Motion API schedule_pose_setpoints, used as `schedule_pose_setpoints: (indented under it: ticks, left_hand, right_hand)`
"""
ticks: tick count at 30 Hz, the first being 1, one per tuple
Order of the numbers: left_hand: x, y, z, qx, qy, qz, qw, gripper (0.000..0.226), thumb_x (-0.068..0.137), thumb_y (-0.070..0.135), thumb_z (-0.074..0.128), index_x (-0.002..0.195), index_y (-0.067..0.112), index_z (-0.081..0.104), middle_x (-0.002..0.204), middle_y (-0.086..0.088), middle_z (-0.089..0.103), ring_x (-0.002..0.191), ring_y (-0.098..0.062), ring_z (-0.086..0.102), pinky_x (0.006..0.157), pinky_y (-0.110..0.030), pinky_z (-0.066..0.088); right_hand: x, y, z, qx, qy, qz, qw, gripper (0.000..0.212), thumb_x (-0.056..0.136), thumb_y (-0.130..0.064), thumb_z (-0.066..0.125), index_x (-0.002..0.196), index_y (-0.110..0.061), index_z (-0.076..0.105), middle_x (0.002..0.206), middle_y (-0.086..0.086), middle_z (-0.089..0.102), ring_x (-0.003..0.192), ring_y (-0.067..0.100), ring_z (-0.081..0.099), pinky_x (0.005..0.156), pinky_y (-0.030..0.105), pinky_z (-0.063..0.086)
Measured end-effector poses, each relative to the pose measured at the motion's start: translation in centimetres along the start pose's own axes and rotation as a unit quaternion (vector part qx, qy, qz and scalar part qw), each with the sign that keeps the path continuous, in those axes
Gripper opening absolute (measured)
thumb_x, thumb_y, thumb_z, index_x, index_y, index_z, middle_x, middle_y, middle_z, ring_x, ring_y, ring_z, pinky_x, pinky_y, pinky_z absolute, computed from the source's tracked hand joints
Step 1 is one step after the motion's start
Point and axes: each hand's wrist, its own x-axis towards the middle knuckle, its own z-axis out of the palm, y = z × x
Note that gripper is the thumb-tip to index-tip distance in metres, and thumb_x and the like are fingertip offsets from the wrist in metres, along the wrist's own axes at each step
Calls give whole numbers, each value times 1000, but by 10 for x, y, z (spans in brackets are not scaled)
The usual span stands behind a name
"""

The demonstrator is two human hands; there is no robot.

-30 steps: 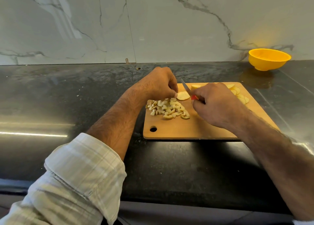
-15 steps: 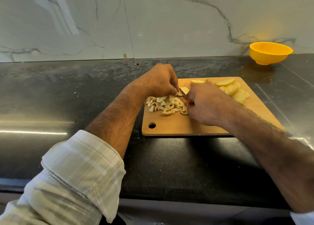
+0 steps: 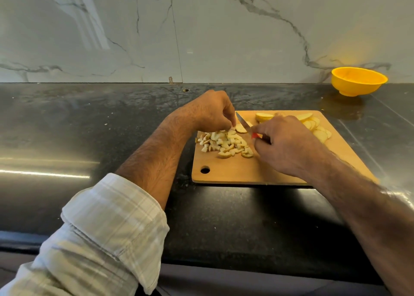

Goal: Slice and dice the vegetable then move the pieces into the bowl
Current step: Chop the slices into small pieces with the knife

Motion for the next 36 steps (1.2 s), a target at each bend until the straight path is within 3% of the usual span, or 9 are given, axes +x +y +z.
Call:
schedule_pose_setpoints:
  ticks: [4, 7, 10, 15, 19, 25, 28, 31, 36]
  left_hand:
    - [1, 0, 1, -2, -14, 7, 1000, 15, 95, 16, 76, 102, 28, 83, 107, 14, 70, 99, -4, 62, 78, -22, 48]
    - [2, 0, 2, 0, -23, 9, 1000, 19, 93, 16, 76, 103, 30, 83, 110, 14, 69, 98, -4, 61, 83, -26, 51]
    - [3, 0, 3, 1, -24, 8, 1000, 19, 93, 14, 76, 102, 30, 83, 108, 17, 65, 96, -4, 58, 87, -29, 51]
    - [5, 1, 2, -4, -30, 11, 999, 17, 95, 14, 75, 103, 27, 83, 104, 17, 64, 95, -3, 58, 84, -28, 49]
    - [5, -1, 2, 7, -30, 16, 999, 16, 95, 19, 76, 104, 31, 83, 108, 16, 67, 94, -2, 57, 84, -28, 49]
    - [1, -15, -6, -44, 19, 4, 999, 11, 95, 19, 76, 102, 26, 81, 104, 14, 71, 97, 0, 65, 75, -19, 48]
    - [2, -15, -5, -42, 48, 2, 998, 9, 96, 19, 75, 100, 25, 80, 100, 13, 71, 95, -1, 65, 74, -19, 49]
    - [4, -19, -3, -37, 69, -6, 997, 8, 97, 21, 75, 103, 26, 79, 102, 12, 71, 96, -1, 64, 75, -19, 48]
    - [4, -23, -4, -30, 94, -8, 995, 13, 99, 25, 71, 111, 25, 76, 108, 9, 70, 101, -4, 63, 76, -20, 47]
  right_hand:
    - [-2, -3, 1, -24, -31, 1, 999, 26, 99, -31, 58, 113, -19, 77, 89, -8, 66, 76, 12, 60, 65, 32, 57]
    - [0, -6, 2, -37, -50, 13, 998, 21, 96, -29, 61, 109, -22, 76, 85, -9, 61, 76, 11, 58, 63, 28, 49]
    - [3, -14, 6, -71, -60, 5, 996, 16, 94, -30, 64, 108, -23, 69, 87, -8, 56, 87, 14, 56, 73, 30, 48]
    - [13, -20, 7, -95, -56, -6, 994, 9, 95, -28, 65, 94, -24, 58, 84, -8, 52, 80, 12, 51, 68, 28, 43]
    - [15, -10, 6, -57, -44, -6, 997, 24, 96, -31, 61, 114, -20, 73, 90, -6, 62, 82, 13, 55, 69, 31, 47]
    - [-1, 15, -18, -11, 3, 15, 1000, 34, 101, -32, 61, 133, -27, 70, 85, -17, 61, 77, 10, 57, 62, 25, 46]
    - [-1, 22, -21, -44, -9, 39, 998, 40, 100, -35, 61, 140, -28, 67, 116, -6, 72, 97, 16, 63, 85, 37, 59]
    - [0, 20, -20, -57, -50, 50, 996, 39, 100, -37, 61, 138, -31, 67, 131, -5, 66, 111, 18, 60, 96, 42, 57]
    - [-4, 10, -11, -62, -51, -21, 997, 26, 99, -34, 55, 110, -26, 77, 88, -9, 68, 81, 9, 59, 70, 34, 56]
